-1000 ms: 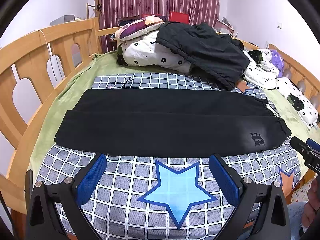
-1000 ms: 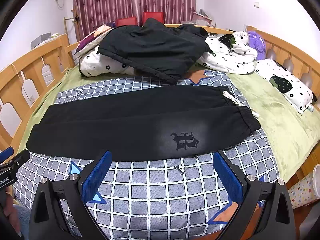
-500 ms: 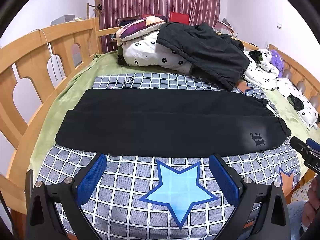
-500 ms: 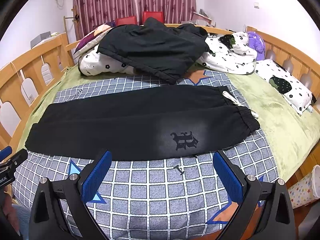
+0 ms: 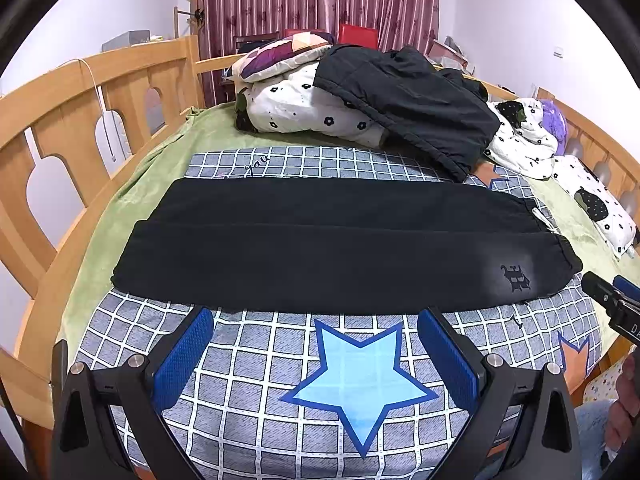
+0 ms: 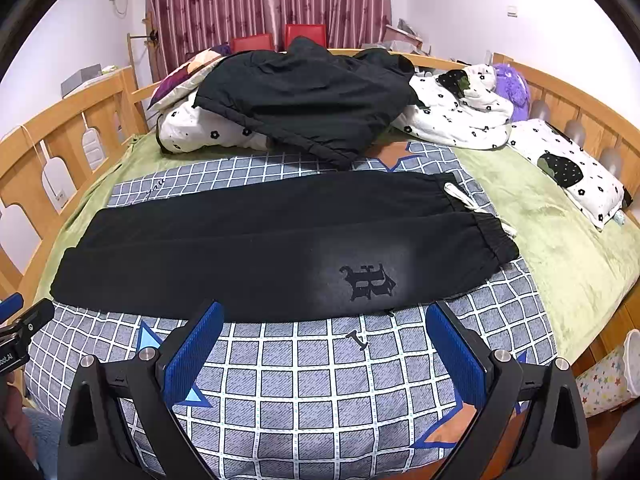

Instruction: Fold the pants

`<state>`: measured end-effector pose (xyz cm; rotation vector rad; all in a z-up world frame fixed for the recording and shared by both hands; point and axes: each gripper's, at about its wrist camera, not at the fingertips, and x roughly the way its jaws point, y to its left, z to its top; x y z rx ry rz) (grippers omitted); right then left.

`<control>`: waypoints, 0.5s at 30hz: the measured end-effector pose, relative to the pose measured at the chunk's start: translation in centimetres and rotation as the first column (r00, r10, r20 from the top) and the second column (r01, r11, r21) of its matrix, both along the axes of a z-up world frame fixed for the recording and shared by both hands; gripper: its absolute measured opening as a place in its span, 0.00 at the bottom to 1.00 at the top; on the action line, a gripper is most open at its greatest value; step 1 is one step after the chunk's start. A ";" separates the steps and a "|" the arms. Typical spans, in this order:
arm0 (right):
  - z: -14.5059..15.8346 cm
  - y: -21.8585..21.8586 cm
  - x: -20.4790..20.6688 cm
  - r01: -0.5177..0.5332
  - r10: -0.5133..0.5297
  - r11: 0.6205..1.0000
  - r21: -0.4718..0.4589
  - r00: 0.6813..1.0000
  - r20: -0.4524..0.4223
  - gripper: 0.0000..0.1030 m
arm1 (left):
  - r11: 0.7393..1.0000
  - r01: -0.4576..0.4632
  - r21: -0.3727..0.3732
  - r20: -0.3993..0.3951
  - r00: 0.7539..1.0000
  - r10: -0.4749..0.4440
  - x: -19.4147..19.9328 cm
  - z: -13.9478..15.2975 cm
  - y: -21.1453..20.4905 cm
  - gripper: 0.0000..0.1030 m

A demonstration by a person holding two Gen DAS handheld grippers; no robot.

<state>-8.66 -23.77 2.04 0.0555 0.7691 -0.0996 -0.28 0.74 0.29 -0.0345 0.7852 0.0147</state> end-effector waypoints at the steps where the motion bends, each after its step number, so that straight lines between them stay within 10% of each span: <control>1: 0.0 0.0 0.0 0.000 0.000 1.000 0.000 1.000 0.000 0.97 | 1.000 -0.001 0.001 -0.001 1.000 0.001 0.0 0.0 0.0 0.99; 15: 0.0 0.0 0.0 -0.001 0.001 1.000 -0.002 1.000 0.001 0.97 | 1.000 0.000 -0.001 -0.001 1.000 0.000 0.0 0.0 -0.1 0.99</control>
